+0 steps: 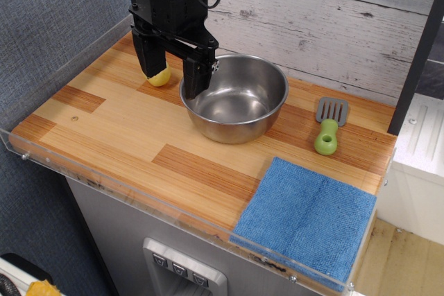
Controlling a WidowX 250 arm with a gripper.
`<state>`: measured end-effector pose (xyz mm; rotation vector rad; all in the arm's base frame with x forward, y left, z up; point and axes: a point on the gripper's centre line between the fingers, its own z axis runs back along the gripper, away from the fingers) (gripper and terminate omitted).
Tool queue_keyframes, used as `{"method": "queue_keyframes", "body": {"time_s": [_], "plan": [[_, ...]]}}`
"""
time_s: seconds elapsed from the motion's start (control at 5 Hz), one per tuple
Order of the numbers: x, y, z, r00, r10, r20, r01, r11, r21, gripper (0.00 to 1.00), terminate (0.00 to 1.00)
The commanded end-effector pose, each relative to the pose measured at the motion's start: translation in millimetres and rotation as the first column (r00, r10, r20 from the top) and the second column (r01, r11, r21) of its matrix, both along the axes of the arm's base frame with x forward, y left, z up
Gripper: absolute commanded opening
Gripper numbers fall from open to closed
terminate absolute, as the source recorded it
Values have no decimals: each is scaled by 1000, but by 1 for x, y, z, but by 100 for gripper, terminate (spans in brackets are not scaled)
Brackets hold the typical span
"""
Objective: Move blue towel to left lower corner
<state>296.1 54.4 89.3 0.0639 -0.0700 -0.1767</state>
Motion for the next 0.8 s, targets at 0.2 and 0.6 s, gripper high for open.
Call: {"method": "queue_keyframes", "body": {"time_s": [0.2, 0.6], "plan": [[0, -21, 9, 1000, -9, 16, 9, 1000, 16, 100, 0], [-16, -78, 14, 999, 9, 44, -10, 999, 36, 100, 0]]}}
